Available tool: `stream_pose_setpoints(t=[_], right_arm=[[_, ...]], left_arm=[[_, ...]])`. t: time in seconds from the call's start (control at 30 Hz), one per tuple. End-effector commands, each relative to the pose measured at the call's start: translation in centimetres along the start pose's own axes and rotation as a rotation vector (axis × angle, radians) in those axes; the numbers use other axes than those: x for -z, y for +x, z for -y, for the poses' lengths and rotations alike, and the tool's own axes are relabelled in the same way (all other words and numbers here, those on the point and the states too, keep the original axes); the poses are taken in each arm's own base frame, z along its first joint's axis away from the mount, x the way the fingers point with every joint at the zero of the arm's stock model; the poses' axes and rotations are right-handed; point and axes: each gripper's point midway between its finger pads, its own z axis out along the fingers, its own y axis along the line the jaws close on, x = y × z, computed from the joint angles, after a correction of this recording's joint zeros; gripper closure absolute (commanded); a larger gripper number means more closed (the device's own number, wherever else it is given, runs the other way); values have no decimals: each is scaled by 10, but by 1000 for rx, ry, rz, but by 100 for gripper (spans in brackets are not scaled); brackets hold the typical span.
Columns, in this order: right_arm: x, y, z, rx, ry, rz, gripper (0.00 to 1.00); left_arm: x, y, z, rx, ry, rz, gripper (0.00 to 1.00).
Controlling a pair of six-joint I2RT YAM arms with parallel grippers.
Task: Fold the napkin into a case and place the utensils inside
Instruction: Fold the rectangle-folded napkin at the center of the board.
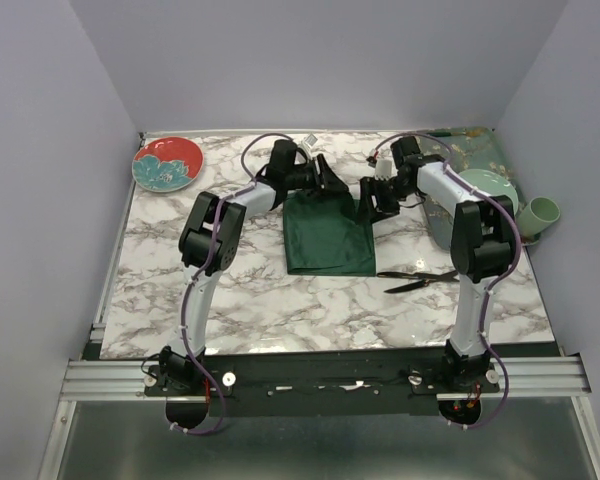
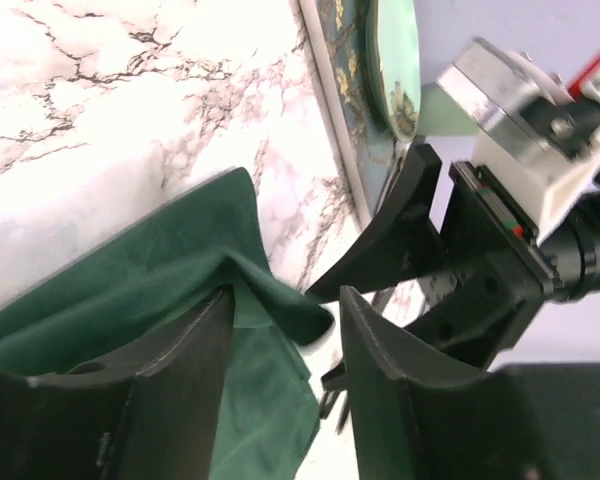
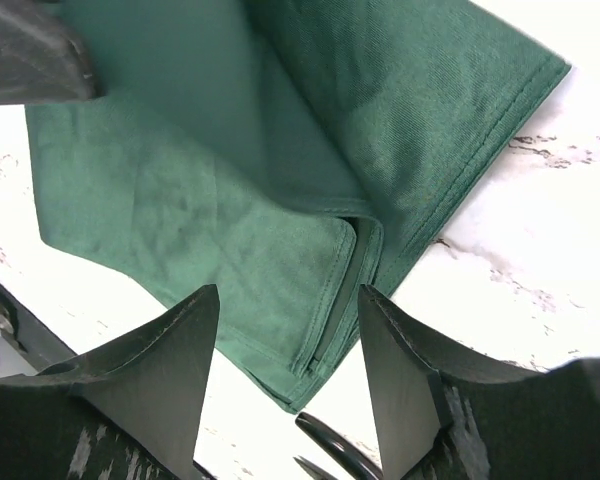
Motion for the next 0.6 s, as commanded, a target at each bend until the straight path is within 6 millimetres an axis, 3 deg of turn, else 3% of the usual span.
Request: stream_pose_setpoints(t=[0.0,0.03,0.13,0.2,0.23,0.33,0.47,0.57], right_arm=[[13,-6,-8,67,3,24,34],[12,-8,-7,73,7,28,34],[12,-18,-5,73,14,46,35],[11,-25,-3,78,25,61,36],[9,-26,1,78,45,59,37],[4,-27,12,75,83,51,42],[0,-25,14,60,84,41,51],[-4,-21,18,43,88,27,52]], left_arm=[[-1,-24,15,-29,38,58,40],[5,-31,25,-51,47,75,36],[31,-56,30,-106,11,150,29],[51,-69,20,-133,-35,174,26],[61,-74,28,-156,-37,180,25],[91,-69,22,-217,-105,147,25],[124,-37,16,-305,-199,82,25],[143,-14,20,-343,-216,59,25]])
